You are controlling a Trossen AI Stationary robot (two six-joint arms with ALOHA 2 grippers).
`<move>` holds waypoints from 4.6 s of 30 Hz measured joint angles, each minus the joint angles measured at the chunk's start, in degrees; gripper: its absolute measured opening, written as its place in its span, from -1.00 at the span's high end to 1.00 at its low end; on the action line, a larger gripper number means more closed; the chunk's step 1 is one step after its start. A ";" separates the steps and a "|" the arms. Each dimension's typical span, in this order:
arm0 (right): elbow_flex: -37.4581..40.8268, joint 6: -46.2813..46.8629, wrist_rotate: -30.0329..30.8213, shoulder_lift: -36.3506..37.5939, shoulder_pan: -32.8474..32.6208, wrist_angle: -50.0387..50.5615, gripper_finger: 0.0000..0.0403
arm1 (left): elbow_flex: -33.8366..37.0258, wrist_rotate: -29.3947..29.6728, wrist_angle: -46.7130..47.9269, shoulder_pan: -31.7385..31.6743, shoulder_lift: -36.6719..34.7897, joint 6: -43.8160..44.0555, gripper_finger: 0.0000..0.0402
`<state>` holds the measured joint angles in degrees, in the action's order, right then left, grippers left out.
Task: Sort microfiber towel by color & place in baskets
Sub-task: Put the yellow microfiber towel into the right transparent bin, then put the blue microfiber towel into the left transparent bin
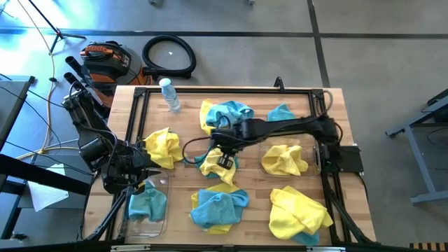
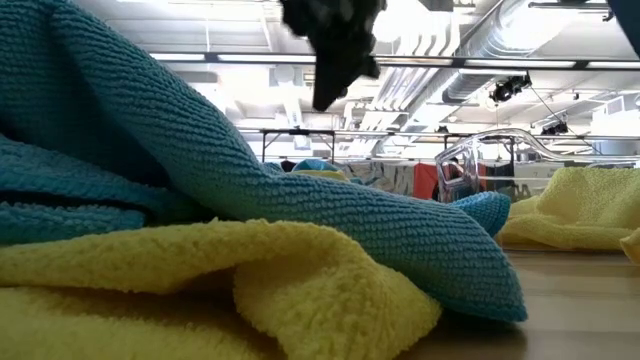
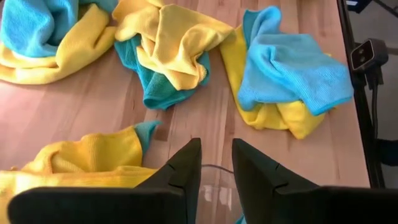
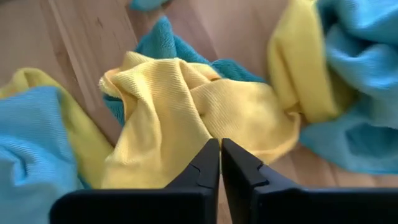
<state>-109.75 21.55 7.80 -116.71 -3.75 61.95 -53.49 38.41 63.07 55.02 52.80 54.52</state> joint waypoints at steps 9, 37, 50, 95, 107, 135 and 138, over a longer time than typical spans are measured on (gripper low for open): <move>-0.82 0.70 -0.76 -6.13 0.79 -0.71 0.26 | 0.04 0.03 0.04 0.00 0.01 -1.16 0.69; -0.77 1.88 1.71 0.41 0.61 1.21 0.95 | 0.07 4.34 -0.05 0.00 0.02 -0.70 0.69; -0.82 22.53 17.37 19.93 -3.46 23.28 0.98 | 0.07 4.92 -0.24 0.00 0.06 -0.70 0.69; 61.42 51.53 4.00 31.17 -6.34 -21.24 0.96 | 0.07 5.91 -0.57 0.00 0.04 0.84 0.69; 62.85 51.49 2.64 31.71 -6.36 -23.83 0.38 | 0.07 5.91 -0.55 0.02 0.06 0.83 0.69; 58.92 44.79 8.80 69.38 -12.55 3.78 0.20 | 0.02 -11.20 -44.42 -37.15 15.40 -25.82 0.69; 58.92 42.81 9.08 72.31 -12.72 5.15 0.21 | -1.49 -13.55 -46.74 -41.69 18.78 -26.66 0.69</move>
<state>-50.83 64.36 16.88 -44.40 -16.47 67.10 -54.99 24.86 16.33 13.34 71.58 27.86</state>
